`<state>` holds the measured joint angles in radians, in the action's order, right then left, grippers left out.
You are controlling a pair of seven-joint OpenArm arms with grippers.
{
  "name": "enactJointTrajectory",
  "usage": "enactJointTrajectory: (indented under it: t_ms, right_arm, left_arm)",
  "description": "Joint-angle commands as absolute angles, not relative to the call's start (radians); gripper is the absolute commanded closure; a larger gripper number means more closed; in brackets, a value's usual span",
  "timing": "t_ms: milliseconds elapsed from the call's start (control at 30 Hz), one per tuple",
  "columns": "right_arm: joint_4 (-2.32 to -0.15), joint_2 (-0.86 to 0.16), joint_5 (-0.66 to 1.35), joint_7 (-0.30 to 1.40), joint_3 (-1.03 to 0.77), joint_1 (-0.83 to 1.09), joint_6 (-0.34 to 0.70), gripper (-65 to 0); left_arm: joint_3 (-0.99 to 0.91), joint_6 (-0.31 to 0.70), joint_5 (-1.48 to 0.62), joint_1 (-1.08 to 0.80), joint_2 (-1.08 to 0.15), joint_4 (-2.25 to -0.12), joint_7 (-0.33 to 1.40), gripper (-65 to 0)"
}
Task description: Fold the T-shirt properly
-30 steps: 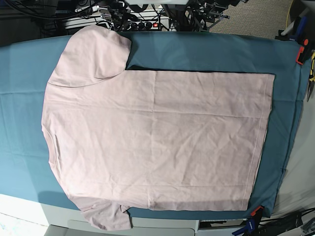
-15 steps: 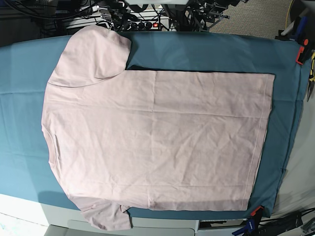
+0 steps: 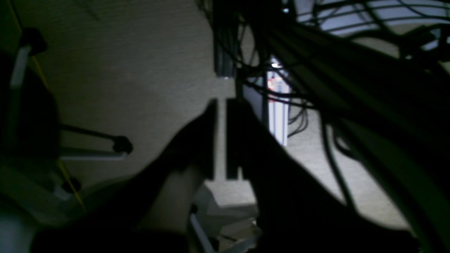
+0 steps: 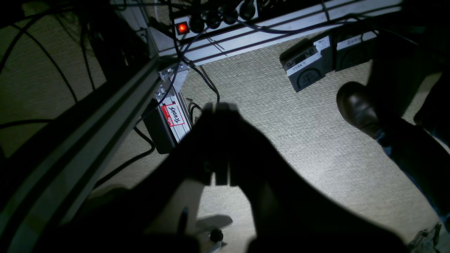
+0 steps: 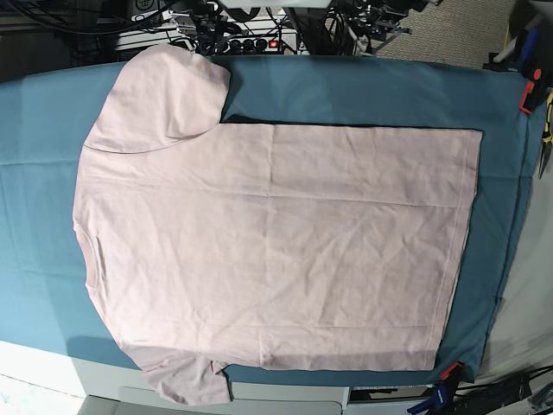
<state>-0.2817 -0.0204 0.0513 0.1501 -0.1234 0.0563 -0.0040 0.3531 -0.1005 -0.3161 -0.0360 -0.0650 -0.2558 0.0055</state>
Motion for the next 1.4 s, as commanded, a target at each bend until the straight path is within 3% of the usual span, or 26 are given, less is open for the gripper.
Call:
enactJointTrajectory:
  t_ms: [0,300,500,633,900,1233,1367]
  right_arm:
    - [-0.289,-0.036,0.043,0.129,-0.125,0.059,-0.012,0.0]
    - [-0.321,-0.122,-0.001,0.124,-0.125,0.118,-0.013,0.0]
    - [-0.489,-0.153,-0.001,0.162,-0.125,0.279,-0.013,0.0]
    - [-0.619,-0.159,-0.001,0.165,-0.125,0.401,-0.013,0.0]
    - [-0.931,-0.162,0.002,0.190,-0.125,0.647,-0.013,0.0]
    - [-1.491,-0.161,0.041,0.229,-0.126,0.899,-0.019,0.0]
    - [-1.741,-0.161,0.037,0.276,-0.127,0.976,-0.101,0.0]
  left_arm:
    - [0.356,-0.108,-0.318,-0.039,-0.077,-0.263,0.004,-2.8]
    - [0.355,-0.108,-0.318,-0.096,-0.213,-0.408,0.106,-2.8]
    - [0.338,-0.154,-0.315,-0.245,-0.272,-0.566,0.113,-2.8]
    - [0.218,-0.165,-0.294,-0.376,-0.289,-0.729,0.156,-2.8]
    - [-0.015,-0.030,-0.313,-0.637,-0.311,-1.097,0.280,-2.8]
    - [-0.126,0.149,-0.378,-0.984,-0.434,-1.649,0.351,-2.8]
    - [-0.183,0.214,-0.379,-1.081,-0.462,-1.885,0.408,-2.8]
